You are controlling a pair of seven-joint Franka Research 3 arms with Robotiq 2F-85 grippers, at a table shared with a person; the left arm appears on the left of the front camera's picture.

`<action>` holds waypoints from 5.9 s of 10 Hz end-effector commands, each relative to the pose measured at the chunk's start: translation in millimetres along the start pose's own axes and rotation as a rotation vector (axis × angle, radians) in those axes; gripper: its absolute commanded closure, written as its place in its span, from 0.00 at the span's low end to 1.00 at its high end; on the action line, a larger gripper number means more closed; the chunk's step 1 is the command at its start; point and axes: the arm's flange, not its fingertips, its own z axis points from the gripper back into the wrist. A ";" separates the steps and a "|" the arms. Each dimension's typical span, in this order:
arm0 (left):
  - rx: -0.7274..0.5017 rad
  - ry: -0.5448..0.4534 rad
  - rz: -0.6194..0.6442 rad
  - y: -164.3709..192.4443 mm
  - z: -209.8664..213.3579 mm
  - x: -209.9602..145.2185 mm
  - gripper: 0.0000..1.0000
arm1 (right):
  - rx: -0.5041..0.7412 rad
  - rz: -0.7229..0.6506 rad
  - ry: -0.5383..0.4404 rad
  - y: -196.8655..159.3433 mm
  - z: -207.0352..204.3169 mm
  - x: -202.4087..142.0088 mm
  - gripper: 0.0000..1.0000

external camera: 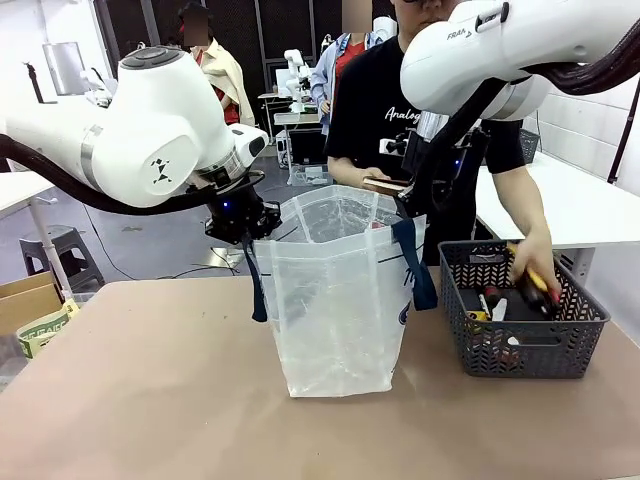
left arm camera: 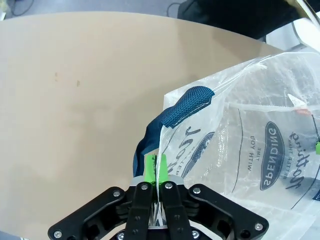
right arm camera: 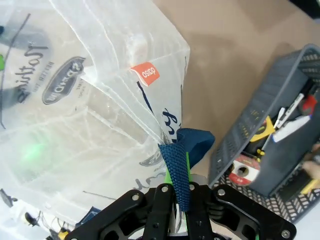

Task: Transfer purchased items from the store into the shopping bag.
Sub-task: Open the Reusable shopping bag in the center of the table, then move the Reusable shopping bag to the right side of the table.

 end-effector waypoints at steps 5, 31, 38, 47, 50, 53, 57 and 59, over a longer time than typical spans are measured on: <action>-0.006 0.034 -0.066 0.7 -8.0 1.3 1.00 | -0.037 0.018 0.004 2.4 -4.1 0.2 1.00; 0.002 0.003 -0.019 -0.2 -0.9 -0.6 1.00 | -0.018 0.017 0.008 3.4 -0.7 0.3 1.00; 0.002 0.003 -0.019 -0.2 -0.9 -0.6 1.00 | -0.018 0.017 0.008 3.4 -0.7 0.3 1.00; 0.002 0.003 -0.019 -0.2 -0.9 -0.6 1.00 | -0.018 0.017 0.008 3.4 -0.7 0.3 1.00; 0.002 0.003 -0.019 -0.2 -0.9 -0.6 1.00 | -0.018 0.017 0.008 3.4 -0.7 0.3 1.00; 0.002 0.003 -0.019 -0.2 -0.9 -0.6 1.00 | -0.018 0.017 0.008 3.4 -0.7 0.3 1.00; 0.002 0.003 -0.019 -0.2 -0.9 -0.6 1.00 | -0.018 0.017 0.008 3.4 -0.7 0.3 1.00; 0.002 0.003 -0.019 -0.2 -0.9 -0.6 1.00 | -0.018 0.017 0.008 3.4 -0.7 0.3 1.00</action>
